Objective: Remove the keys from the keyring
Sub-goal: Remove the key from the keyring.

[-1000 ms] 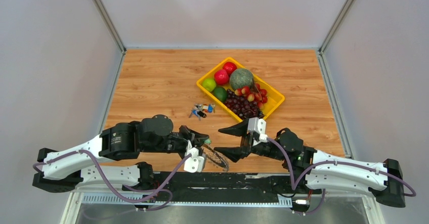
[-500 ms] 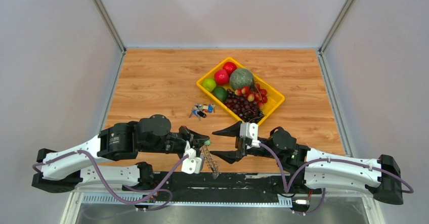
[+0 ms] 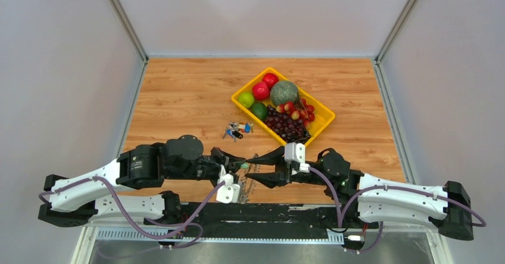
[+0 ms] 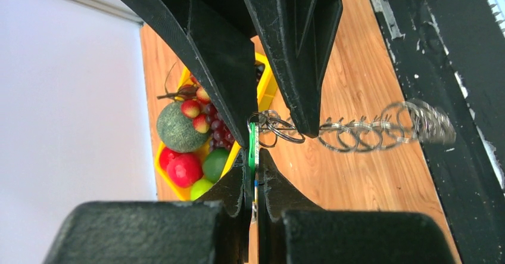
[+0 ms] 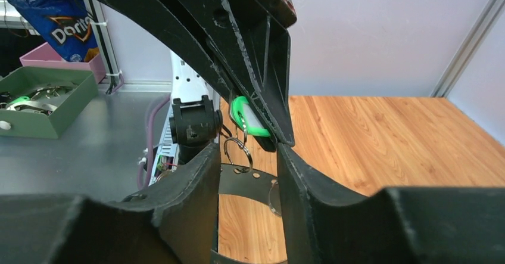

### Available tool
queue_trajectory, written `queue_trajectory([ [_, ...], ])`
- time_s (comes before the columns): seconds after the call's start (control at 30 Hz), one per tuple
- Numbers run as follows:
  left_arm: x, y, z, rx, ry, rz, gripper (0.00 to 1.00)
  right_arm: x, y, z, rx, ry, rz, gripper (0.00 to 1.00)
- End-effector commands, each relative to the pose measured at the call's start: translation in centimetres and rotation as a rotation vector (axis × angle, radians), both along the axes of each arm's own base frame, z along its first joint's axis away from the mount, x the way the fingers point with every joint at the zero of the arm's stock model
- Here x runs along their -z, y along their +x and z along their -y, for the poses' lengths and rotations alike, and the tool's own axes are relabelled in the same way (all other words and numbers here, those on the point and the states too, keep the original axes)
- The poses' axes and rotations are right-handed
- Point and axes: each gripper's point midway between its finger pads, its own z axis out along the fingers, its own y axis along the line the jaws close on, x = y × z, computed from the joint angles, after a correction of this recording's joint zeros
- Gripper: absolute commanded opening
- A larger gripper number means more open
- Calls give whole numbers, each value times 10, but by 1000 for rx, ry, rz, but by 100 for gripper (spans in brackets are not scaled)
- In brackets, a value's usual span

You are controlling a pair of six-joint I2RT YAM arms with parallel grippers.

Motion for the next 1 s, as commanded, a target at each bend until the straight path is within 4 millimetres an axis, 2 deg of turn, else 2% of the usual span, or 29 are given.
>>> queue_trajectory([
  [0.0,-18,3,5,-5,-52,32,0,-34,-9,-5,-57,76,8,39],
  [0.23,-19,7,4,-28,-45,33,0,-31,-15,-14,-108,44,-5,23],
  [0.5,-25,11,-2,-58,-64,45,0,-29,-18,-10,-117,44,-9,8],
  [0.53,-38,8,-14,-59,-115,54,0,-30,-18,-9,-118,45,-9,8],
  [0.6,-27,11,-4,-62,-69,47,0,-30,-18,-8,-117,47,-39,7],
  [0.77,-28,11,-3,-65,-73,43,0,-29,-16,-10,-108,42,-64,0],
  [0.8,-28,11,-3,-66,-74,42,0,-29,-16,-10,-108,41,-70,0],
  [0.87,-27,12,-4,-70,-71,42,0,-27,-15,-11,-102,32,-82,10],
  [0.97,-26,13,-5,-84,-64,36,0,-25,-12,-10,-83,20,-95,15],
])
